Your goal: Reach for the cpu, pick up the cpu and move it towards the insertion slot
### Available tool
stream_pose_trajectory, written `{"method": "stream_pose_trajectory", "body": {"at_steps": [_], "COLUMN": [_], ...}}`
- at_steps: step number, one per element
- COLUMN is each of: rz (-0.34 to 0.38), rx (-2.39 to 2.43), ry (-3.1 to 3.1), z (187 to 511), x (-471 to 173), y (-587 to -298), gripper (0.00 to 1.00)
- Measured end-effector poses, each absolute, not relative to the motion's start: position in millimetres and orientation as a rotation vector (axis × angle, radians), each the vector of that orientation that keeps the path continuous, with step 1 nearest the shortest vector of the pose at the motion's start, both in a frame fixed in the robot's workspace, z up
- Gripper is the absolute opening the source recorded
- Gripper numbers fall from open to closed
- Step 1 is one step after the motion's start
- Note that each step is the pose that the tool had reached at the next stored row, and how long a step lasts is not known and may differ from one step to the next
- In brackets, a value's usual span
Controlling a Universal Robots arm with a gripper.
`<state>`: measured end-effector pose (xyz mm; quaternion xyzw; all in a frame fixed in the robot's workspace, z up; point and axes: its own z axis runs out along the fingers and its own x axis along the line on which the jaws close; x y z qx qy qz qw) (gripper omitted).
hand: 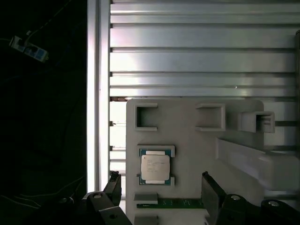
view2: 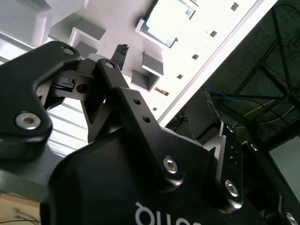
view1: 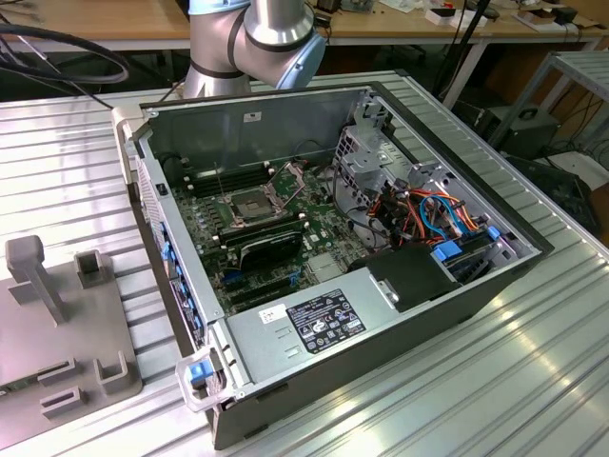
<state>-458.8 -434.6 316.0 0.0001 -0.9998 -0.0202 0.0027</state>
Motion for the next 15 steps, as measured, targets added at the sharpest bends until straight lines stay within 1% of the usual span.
{"method": "stream_pose_trajectory", "body": {"at_steps": [15], "rz": [-0.063], "rx": [0.000], "ry": [-3.124], "z": [302], "x": [-459], "y": [-437], "gripper": [0.78]}}
